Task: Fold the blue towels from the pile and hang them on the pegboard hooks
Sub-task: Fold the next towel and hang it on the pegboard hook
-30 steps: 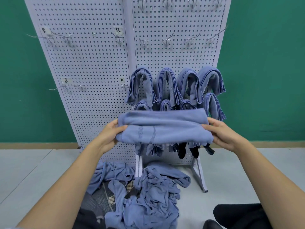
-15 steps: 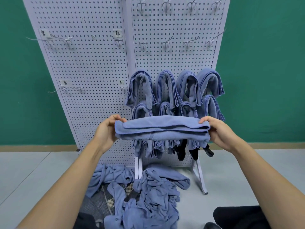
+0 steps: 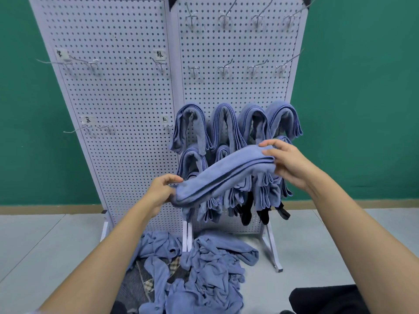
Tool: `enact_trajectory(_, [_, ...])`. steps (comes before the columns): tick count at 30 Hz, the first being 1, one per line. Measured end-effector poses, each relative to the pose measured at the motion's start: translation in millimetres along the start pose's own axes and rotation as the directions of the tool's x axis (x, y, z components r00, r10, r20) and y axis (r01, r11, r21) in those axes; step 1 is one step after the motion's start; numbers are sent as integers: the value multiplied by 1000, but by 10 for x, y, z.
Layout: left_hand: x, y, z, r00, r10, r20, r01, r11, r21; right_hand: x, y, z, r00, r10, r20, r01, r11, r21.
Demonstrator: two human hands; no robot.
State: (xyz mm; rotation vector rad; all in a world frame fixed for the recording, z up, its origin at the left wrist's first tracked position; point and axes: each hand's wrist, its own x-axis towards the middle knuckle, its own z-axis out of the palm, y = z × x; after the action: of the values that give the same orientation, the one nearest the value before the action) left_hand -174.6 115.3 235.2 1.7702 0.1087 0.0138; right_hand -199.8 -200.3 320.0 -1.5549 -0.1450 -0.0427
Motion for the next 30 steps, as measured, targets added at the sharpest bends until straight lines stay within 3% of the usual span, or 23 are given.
enact_trajectory(3, [-97,101,187,999,47,19,-48,997,65,59,-224,151,999,-30,40,30,999,-13])
enact_trajectory(8, [-310,412,670,958,238,161,-239,971,-15,102,-453,373,997,-71,19,73,991,-116])
enact_trajectory(12, [-460,656,1104,935,274,223,-279,960,-11,88,-608,356,994,-106,-18,104,991,-84])
enact_trajectory(18, [-328,782,1459,916,401,25,-398,898,190,11,-838,136,990,-133,-48,136,988,79])
enact_trajectory(23, [-316,992,1534,834,542,-102,-524,837,157,-35,-901,-196,984,-137,-110,162,952,259])
enact_trajectory(27, [-236,1229,1459,798,591,-120,-570,804,170,-42,-734,-579,972,-107,-207,167,938,303])
enact_trajectory(30, [-181,1439,1416,793,608,-45,-585,780,224,-16,-472,-836,960,-37,-277,91,979,184])
